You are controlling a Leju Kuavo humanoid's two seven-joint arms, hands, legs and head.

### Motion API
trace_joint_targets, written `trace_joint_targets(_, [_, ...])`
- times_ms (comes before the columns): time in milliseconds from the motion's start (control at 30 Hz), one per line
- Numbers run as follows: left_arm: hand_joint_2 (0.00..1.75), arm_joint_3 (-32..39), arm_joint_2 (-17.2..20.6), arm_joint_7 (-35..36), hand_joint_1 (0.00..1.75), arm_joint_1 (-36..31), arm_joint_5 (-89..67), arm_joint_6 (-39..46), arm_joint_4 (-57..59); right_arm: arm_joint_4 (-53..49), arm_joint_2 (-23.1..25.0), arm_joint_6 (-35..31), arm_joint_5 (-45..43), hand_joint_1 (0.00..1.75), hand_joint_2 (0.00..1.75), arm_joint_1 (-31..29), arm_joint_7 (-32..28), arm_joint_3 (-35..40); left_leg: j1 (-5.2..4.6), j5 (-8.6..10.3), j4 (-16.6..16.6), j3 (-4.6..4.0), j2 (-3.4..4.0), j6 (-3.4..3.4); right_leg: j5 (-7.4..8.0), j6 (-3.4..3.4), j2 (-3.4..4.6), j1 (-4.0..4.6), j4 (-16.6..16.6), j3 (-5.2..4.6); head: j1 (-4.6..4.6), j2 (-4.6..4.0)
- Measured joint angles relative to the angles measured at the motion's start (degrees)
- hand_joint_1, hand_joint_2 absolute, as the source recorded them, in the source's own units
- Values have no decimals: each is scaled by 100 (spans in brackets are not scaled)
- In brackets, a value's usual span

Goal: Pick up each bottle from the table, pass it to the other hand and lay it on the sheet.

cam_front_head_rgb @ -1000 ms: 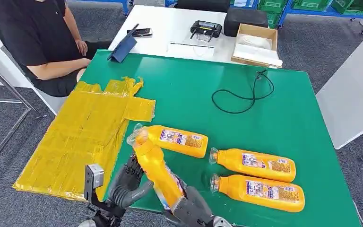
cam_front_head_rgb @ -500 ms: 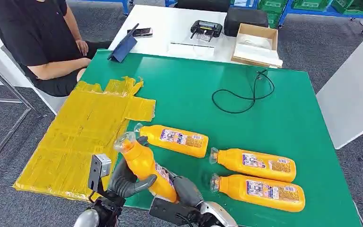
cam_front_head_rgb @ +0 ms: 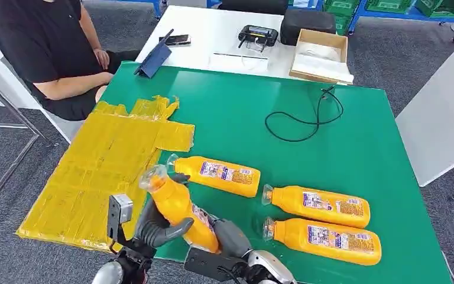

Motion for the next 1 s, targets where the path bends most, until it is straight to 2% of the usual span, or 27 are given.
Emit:
trace_joint_targets(167, [175, 61, 0, -186, 175, 150, 233, -229, -50, -42, 33, -90, -13, 175, 175, 197, -140, -39, -1, 0, 0, -6, -1, 0, -1, 0, 0, -1, 0, -7, 0, 0])
trace_joint_targets(400, [175, 41, 24, -474, 175, 495, 150, -446, -464, -356, -225, -1006, -112, 175, 175, 667, -536, -101, -3, -2, 0, -14, -2, 0, -1, 0, -1, -3, -1, -14, 2, 0])
trace_joint_targets(433, [175, 31, 39, -531, 175, 547, 14, -439, -557, -426, -277, -1110, -135, 5, 175, 710, -535, -127, -3, -2, 0, -16, -2, 0, -1, 0, -1, -3, -1, -16, 0, 0])
trace_joint_targets(467, [175, 4, 55, -564, 175, 569, -150, -415, -634, -486, -319, -1159, -155, 0, 175, 732, -531, -147, -3, -2, 0, -16, -2, 0, -1, 0, -1, -3, -1, -16, 0, 0])
trace_joint_targets(600, [175, -98, 151, -751, 175, 538, -1167, -23, -918, -690, -398, -1191, -230, 0, 175, 764, -331, -297, -3, 0, 0, -15, -1, 1, 4, 4, -1, -2, -1, -16, 0, 0])
trace_joint_targets(733, [175, -76, 334, -1047, 175, 384, -3018, 917, -1150, -986, -457, -1222, -66, 0, 175, 731, 16, -748, -1, 15, 0, -15, -3, -2, 14, 2, -2, -1, -1, -16, 2, 0])
trace_joint_targets(833, [175, -48, 437, -1171, 175, 295, -4027, 1543, -1259, -1195, -479, -1121, 0, 0, 175, 714, 52, -987, 0, 21, 0, -17, 0, 0, 20, -5, -2, 0, 0, -20, 2, 0])
trace_joint_targets(900, [175, -70, 644, -1143, 175, 161, -5749, 2483, -1333, -1374, -461, -1056, 22, 0, 175, 712, 29, -1171, -1, 22, 0, -17, -1, -1, 21, -5, -3, 0, 0, -18, 2, 0])
trace_joint_targets(1000, [175, -142, 945, -913, 175, 42, -7241, 3218, -1329, -1528, -442, -1027, 50, 0, 175, 684, 0, -1336, 0, 23, 0, -17, -1, -1, 21, -5, -3, 1, 0, -19, 2, 0])
